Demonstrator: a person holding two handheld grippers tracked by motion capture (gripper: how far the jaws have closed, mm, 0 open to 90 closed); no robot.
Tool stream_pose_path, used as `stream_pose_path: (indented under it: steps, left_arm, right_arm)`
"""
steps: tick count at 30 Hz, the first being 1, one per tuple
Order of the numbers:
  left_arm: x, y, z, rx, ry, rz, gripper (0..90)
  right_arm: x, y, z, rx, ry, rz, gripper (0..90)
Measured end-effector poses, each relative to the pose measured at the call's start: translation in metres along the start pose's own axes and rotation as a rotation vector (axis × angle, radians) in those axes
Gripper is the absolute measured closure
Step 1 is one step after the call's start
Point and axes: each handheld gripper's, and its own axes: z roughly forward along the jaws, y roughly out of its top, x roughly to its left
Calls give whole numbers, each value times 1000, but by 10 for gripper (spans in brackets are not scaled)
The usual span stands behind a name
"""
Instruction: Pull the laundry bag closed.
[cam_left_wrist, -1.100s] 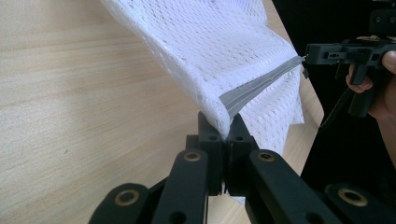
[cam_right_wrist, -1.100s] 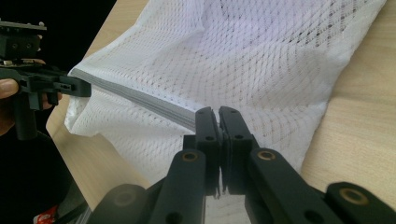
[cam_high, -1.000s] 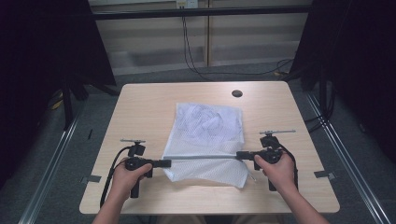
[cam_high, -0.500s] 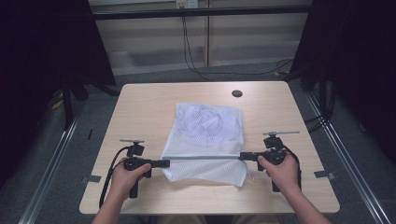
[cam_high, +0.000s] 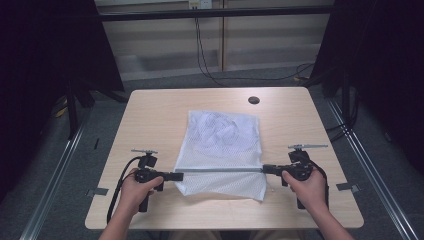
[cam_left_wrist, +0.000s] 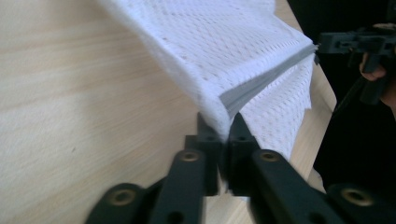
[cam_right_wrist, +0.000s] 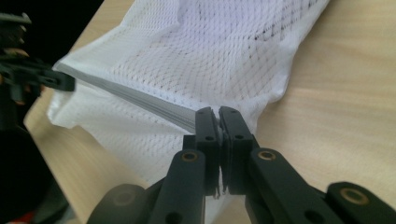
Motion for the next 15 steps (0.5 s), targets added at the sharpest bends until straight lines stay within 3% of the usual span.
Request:
stream_pose_path:
  steps: [1, 2, 3, 6, 8, 10, 12, 15]
  left_arm:
    - [-1, 0, 0, -30, 14, 18, 475]
    - [-3, 0, -2, -38, 21, 45, 390]
    - [-3, 0, -3, -34, 19, 60, 382]
    - [-6, 2, -6, -10, 29, 89, 260]
    - [-5, 4, -7, -24, 52, 104, 219]
    - [-5, 4, -9, -50, 77, 116, 201]
    - [-4, 5, -10, -60, 117, 141, 166]
    - [0, 6, -11, -74, 190, 174, 151]
  right_arm:
    - [0, -1, 0, 3, -12, -15, 861]
    - [0, -2, 0, -1, -14, -26, 805]
    - [-2, -3, -1, -25, -33, -39, 720]
    - [-4, -4, -3, -58, -30, -66, 613]
    - [-4, -5, -4, -92, -41, -98, 501]
    - [-3, -6, -3, -110, -53, -134, 446]
    - [-5, -6, -2, -130, -71, -162, 356]
    - [-12, -6, 0, -116, -106, -187, 262]
